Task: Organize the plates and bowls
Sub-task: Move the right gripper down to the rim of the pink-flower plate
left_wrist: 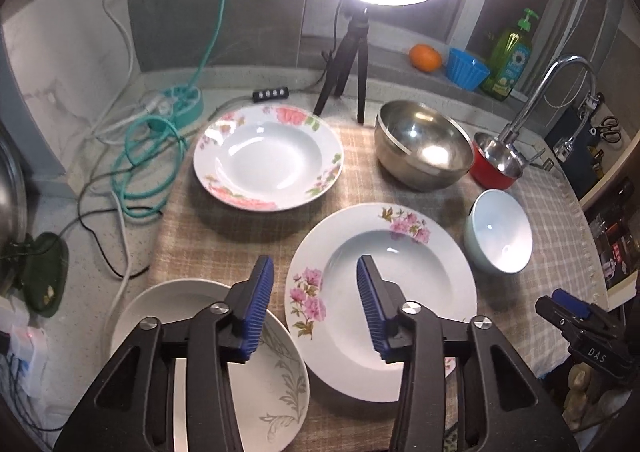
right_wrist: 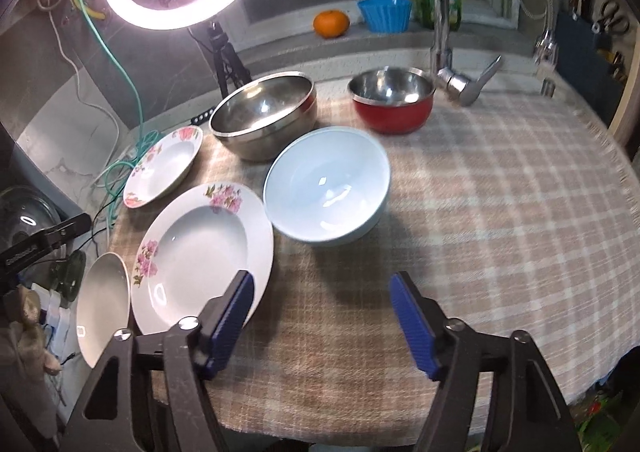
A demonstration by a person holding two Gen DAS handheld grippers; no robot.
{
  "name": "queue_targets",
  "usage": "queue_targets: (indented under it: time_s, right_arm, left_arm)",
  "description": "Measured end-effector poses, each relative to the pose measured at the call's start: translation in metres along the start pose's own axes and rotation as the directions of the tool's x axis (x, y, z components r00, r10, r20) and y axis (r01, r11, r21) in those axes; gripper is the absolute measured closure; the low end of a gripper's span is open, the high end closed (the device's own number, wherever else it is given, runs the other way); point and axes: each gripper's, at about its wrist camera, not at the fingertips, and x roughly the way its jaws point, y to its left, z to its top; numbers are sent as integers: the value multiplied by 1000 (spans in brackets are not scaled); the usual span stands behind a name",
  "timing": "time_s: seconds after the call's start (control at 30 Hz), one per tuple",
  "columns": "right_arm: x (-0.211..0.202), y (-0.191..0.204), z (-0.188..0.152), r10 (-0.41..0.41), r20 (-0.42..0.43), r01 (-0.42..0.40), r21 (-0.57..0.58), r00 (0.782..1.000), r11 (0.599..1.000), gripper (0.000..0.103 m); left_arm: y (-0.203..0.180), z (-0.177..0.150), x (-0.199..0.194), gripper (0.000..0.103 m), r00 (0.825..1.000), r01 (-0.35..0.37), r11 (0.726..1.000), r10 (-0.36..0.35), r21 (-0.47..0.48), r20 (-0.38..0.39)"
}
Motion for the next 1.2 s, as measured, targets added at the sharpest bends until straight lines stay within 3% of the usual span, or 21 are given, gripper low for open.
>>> queue_targets:
  time_s: [0.1,0.2,0.37,0.47,0.9,1.2]
  right_arm:
    - [14,-4,-3,55,-55,-52,43,997,998,55]
    - [25,-7,-5,97,-85,-90,81,992,993,58]
    - [40,-9,-8,174,-130,-156,138,976,978,71]
    - [48,-10,-11,210,-147,-184,174,967,967,79]
    - [67,-14,-14,322,-191,-263,282,927,923,83]
    - [78,-10,-13,354,-215,-282,302,910,911,84]
  left_arm:
    - [8,2,17,71,997,38,999,-40,-33,-66]
    - [11,2,29,77,993,48,998,-52,-40,-107]
    - [15,5,46,78,977,98,993,-109,-68,-182]
    - [18,9,54,78,974,93,993,-106,-73,-200]
    - [32,25,87,78,943,130,985,-159,-117,-294]
    - [35,28,95,78,933,134,985,-161,-105,-323]
